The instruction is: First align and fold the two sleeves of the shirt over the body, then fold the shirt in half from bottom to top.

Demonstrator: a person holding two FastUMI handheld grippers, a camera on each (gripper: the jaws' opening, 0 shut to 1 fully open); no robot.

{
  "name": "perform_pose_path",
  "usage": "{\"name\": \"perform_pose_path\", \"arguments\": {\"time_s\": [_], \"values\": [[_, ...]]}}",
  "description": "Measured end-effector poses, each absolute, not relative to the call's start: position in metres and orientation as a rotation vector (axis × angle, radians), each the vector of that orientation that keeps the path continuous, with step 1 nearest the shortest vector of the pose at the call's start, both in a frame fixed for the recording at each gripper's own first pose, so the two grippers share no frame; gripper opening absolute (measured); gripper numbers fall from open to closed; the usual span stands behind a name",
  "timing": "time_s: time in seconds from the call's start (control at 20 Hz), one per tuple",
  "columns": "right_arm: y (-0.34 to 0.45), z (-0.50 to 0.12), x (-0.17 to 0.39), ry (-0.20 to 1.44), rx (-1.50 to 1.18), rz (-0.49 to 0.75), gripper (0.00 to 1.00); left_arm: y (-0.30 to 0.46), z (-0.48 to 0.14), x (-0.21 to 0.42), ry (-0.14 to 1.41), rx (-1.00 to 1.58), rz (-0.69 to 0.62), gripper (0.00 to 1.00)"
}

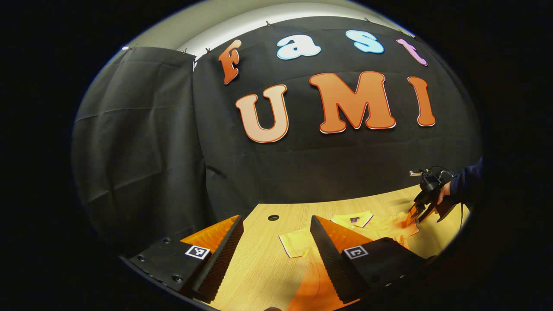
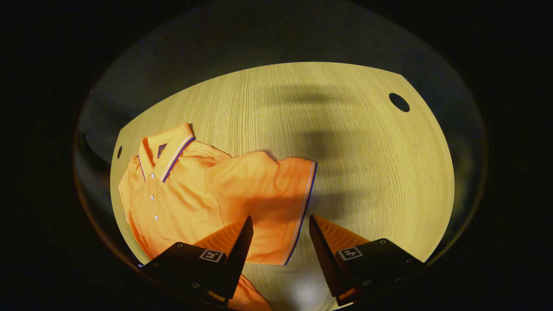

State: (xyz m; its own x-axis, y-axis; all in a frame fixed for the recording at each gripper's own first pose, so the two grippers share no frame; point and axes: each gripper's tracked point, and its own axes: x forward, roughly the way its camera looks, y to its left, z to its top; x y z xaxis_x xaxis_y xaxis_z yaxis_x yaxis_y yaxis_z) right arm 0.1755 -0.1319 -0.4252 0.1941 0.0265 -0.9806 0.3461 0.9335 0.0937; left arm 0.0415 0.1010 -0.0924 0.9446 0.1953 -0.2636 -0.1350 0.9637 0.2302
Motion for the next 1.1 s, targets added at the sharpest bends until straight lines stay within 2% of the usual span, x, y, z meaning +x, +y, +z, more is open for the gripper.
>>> {"name": "perform_pose_path", "arguments": {"time_s": [0.15,0.3,0.45,0.5,0.55,0.6,0.65,0.75,0.85,1.1], "values": [[-0.131,-0.430,0.183,1.369,0.337,-0.241,0.80,0.099,-0.093,0.039,0.300,0.220,0.164,0.96],[-0.133,-0.431,0.177,1.400,0.316,-0.298,0.70,0.097,-0.097,0.041,0.318,0.228,0.149,0.96],[-0.126,-0.436,0.169,1.464,0.353,-0.344,0.70,0.087,-0.106,0.046,0.344,0.228,0.126,0.97],[-0.130,-0.431,0.169,1.470,0.383,-0.366,0.64,0.087,-0.105,0.048,0.340,0.226,0.124,0.96],[-0.132,-0.432,0.165,1.479,0.410,-0.368,0.37,0.086,-0.104,0.050,0.337,0.224,0.122,0.96],[-0.134,-0.431,0.164,1.476,0.449,-0.365,0.31,0.088,-0.106,0.050,0.337,0.224,0.122,0.96],[-0.131,-0.430,0.166,1.462,0.507,-0.347,0.19,0.089,-0.107,0.051,0.337,0.220,0.121,0.96],[-0.127,-0.428,0.163,1.457,0.567,-0.319,0.08,0.090,-0.109,0.048,0.341,0.210,0.121,0.96],[-0.128,-0.422,0.168,1.410,0.556,-0.320,0.05,0.092,-0.109,0.046,0.344,0.207,0.121,0.96],[-0.113,-0.384,0.192,1.311,0.562,-0.269,0.05,0.097,-0.114,0.042,0.351,0.210,0.109,0.96]]}}
